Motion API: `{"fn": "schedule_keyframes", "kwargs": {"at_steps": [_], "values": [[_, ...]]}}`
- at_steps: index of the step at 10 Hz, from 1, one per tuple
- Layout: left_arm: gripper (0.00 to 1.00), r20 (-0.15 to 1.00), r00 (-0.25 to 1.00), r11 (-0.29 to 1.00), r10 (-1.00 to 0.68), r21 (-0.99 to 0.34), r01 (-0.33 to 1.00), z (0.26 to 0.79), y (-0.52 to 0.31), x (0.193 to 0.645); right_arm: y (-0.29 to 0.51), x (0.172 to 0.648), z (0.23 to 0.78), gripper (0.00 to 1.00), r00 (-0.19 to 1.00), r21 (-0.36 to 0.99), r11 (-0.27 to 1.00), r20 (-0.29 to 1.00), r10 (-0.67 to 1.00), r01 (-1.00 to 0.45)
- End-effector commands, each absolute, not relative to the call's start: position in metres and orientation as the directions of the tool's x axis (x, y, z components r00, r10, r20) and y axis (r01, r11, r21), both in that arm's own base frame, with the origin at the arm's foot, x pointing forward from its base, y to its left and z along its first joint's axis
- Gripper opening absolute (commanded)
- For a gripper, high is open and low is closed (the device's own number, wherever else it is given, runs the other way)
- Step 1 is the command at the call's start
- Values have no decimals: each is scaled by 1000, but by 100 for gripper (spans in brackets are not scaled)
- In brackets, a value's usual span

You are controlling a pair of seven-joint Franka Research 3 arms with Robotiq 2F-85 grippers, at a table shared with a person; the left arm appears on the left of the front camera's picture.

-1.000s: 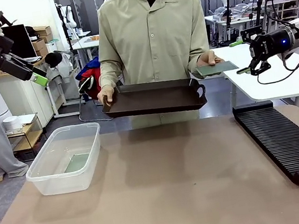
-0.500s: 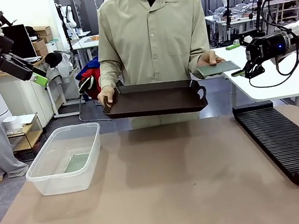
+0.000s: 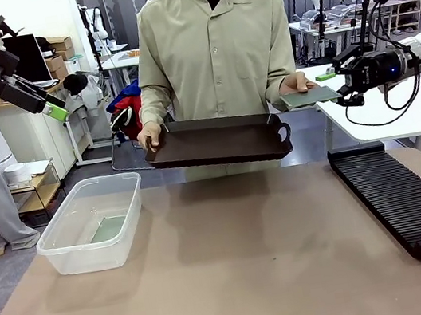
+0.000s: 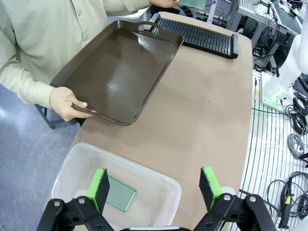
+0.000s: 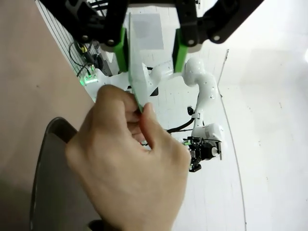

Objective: Sort PCBs into racks and boxes based on the side picked up.
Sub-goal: Pick up the Blank PCB handed by the Human, then if the short side of the Blank PCB is picked up, insert it into the PCB Rack ; if the long side is picked up, place it in the Organizing box.

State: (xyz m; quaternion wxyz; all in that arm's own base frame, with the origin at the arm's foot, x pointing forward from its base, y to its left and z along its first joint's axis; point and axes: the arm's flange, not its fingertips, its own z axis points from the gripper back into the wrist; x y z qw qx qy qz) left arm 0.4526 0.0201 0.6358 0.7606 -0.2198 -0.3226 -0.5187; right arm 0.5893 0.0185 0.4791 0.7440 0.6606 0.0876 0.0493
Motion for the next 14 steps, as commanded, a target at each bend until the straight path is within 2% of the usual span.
{"fn": "schedule_keyframes", "kwargs": {"at_steps": [1,2,14], "values": [[100,718,242,352,-653,4,936,634,20,452,16,592,480,7,980,997,73,-40,194,26],[100,718,242,352,-653,4,936,634,20,452,15,593,479,0,981,997,68,-34,190,21],[100,718,242,352,-653,4,936,634,20,452,15,591,479,0,981,994,102,-57,184,39]]}}
